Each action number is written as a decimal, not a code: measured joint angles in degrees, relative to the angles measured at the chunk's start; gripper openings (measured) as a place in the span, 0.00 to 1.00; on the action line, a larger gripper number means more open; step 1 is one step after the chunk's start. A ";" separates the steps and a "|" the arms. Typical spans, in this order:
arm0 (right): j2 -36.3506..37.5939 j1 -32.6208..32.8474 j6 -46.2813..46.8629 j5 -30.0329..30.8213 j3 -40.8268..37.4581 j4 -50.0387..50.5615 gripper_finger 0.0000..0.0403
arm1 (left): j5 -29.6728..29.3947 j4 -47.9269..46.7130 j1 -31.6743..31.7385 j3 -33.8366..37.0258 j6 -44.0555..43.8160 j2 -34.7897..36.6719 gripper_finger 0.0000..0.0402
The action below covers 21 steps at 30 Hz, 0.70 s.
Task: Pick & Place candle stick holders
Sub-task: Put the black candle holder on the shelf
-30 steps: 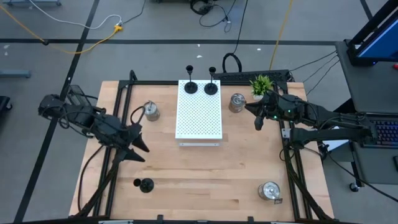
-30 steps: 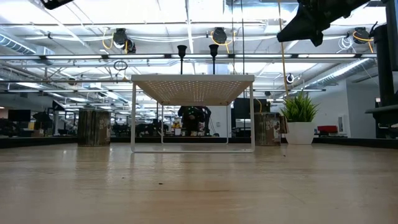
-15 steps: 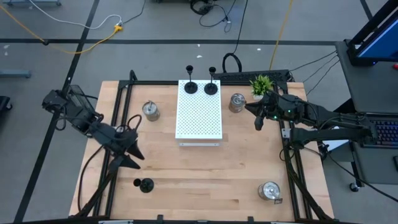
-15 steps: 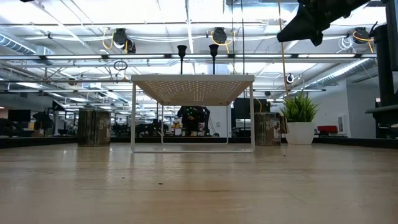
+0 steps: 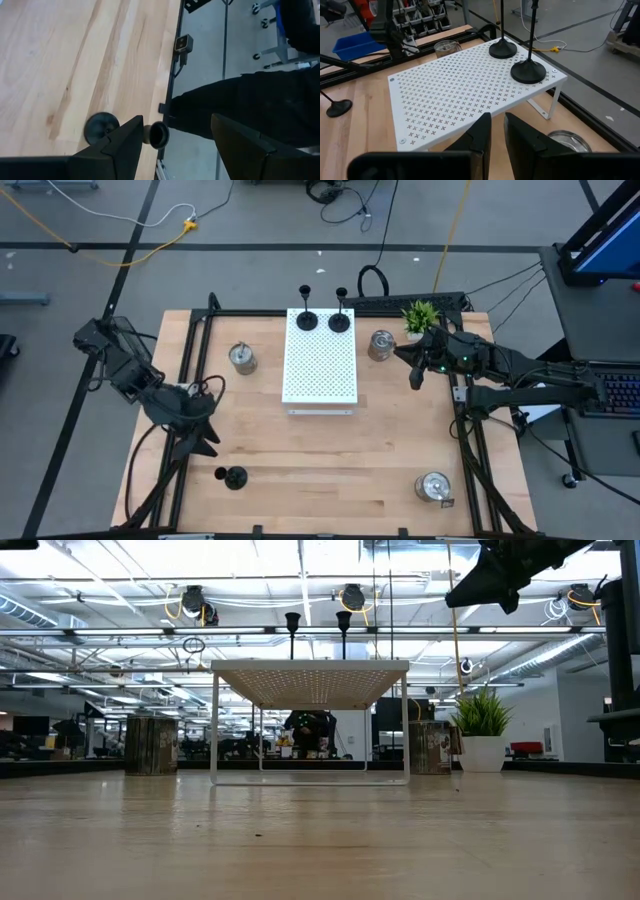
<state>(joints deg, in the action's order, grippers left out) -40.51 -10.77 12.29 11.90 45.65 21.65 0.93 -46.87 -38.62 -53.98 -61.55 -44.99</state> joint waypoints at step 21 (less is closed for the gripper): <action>0.00 -0.02 -1.46 -0.02 0.00 0.04 0.11 | -6.92 -5.29 -5.87 -0.01 -12.73 -1.16 0.60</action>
<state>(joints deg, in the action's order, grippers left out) -40.51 -10.79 10.83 11.89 45.65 21.69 -6.00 -52.17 -44.49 -53.98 -74.28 -46.15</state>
